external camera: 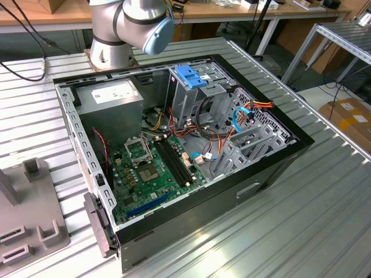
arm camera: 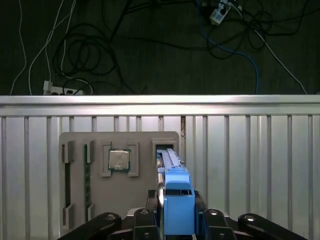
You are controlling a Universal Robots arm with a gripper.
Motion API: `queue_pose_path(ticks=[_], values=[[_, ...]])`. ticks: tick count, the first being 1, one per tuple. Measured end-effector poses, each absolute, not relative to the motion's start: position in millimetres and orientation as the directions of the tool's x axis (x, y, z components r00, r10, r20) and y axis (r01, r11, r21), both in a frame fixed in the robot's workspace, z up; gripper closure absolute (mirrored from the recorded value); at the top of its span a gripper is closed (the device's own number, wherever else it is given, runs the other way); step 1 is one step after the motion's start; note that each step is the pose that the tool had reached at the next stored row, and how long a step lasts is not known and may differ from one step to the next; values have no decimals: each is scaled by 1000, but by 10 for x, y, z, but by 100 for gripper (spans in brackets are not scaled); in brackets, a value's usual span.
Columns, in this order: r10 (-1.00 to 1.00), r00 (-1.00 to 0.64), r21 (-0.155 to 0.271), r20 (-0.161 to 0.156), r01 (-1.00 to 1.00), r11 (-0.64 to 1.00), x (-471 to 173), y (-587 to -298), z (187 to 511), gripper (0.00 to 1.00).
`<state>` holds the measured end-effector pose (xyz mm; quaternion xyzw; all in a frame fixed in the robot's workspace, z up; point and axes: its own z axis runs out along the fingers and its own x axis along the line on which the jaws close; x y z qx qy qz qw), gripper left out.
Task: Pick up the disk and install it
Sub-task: 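Pick up the disk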
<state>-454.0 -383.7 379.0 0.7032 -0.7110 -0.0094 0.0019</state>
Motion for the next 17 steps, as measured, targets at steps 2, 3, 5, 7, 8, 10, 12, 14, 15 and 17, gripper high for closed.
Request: queue_pose_path(ticks=[2, 3, 5, 7, 8, 10, 12, 14, 15, 17], values=[[-1000, -11, 16, -11, -1000, 11, -4540, -3837, 3939, 64], [-1000, -11, 16, -11, -1000, 11, -4540, -3837, 3955, 64], [-1000, -11, 16, -11, -1000, 11, -4540, -3837, 3987, 64], [-1000, -11, 16, -11, -1000, 11, -4540, -3836, 4018, 64], [-1000, -11, 16, -11, -1000, 11, -4540, -3837, 4037, 64], [-1000, -11, 16, -11, -1000, 11, -4540, -3837, 4101, 64], [-1000, -11, 16, -11, -1000, 11, -4540, -3837, 4142, 64], [-1000, -11, 16, -11, -1000, 11, -4540, -3837, 4207, 64], [-1000, -11, 16, -11, -1000, 11, -4540, -3837, 4227, 64], [-1000, -11, 16, -11, -1000, 11, -4540, -3837, 4238, 64]])
